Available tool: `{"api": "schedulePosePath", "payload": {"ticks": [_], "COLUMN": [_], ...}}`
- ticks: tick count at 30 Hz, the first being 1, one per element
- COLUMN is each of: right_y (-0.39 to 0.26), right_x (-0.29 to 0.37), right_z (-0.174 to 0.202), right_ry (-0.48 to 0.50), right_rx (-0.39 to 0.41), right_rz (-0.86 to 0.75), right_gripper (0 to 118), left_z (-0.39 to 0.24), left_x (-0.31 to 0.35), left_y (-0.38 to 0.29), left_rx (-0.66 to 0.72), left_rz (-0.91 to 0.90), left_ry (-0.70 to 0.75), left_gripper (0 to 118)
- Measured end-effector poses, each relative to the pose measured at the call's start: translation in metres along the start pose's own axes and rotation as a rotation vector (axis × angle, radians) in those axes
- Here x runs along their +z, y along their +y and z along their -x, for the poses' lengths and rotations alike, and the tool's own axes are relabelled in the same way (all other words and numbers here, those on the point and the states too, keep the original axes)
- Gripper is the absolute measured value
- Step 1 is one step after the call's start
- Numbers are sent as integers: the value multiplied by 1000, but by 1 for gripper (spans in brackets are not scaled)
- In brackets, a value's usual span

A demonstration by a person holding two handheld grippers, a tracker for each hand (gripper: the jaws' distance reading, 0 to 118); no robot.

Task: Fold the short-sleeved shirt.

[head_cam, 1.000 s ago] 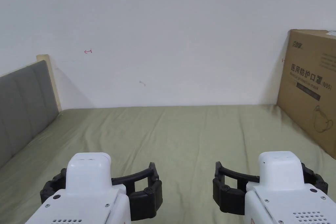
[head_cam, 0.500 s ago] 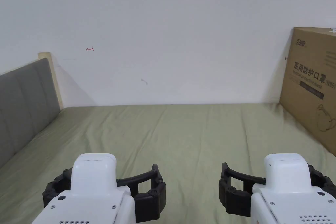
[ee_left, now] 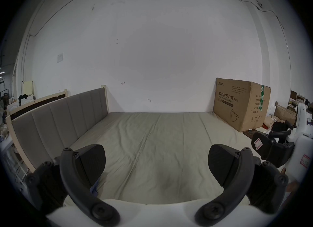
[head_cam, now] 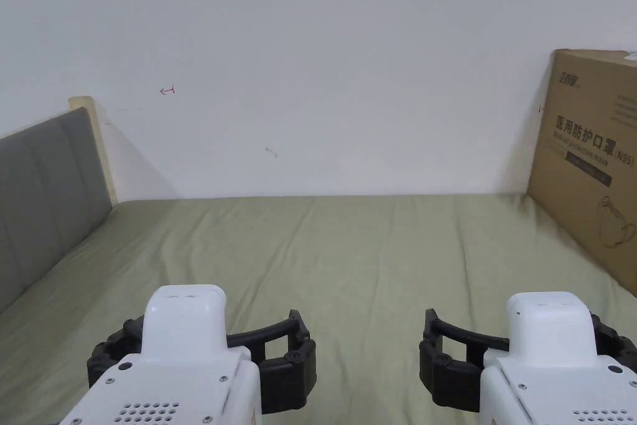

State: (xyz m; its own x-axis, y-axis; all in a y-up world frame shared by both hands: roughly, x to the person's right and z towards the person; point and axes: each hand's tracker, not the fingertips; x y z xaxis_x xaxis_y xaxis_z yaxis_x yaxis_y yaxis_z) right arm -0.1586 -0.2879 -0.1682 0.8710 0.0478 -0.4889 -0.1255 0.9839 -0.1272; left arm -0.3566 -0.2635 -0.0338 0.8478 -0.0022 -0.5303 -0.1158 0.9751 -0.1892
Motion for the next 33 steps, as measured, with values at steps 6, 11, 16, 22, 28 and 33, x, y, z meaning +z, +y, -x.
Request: {"api": "schedulePosePath", "payload": {"ticks": [6, 11, 16, 22, 28, 33], "right_y": [-3, -5, -6, -5, -5, -6], "right_x": [-2, -4, -4, -4, -4, -4], "right_z": [-1, -2, -1, -2, -2, 0], "right_ry": [5, 9, 5, 5, 5, 4], "right_rx": [-7, -11, -9, -9, -16, -6], "right_rz": [13, 25, 28, 29, 30, 31], "right_gripper": [115, 115, 115, 115, 115, 115], "left_z": [1, 1, -5, -1, -3, -1], "left_x": [-4, -2, -1, 4, 11, 12], "left_y": [1, 2, 0, 2, 0, -2], "left_rx": [24, 22, -39, 4, -13, -34], "left_rz": [37, 21, -17, -4, -62, -59], "left_ry": [-33, -47, -17, -73, -32, -55], "left_gripper": [118, 118, 118, 118, 118, 118]}}
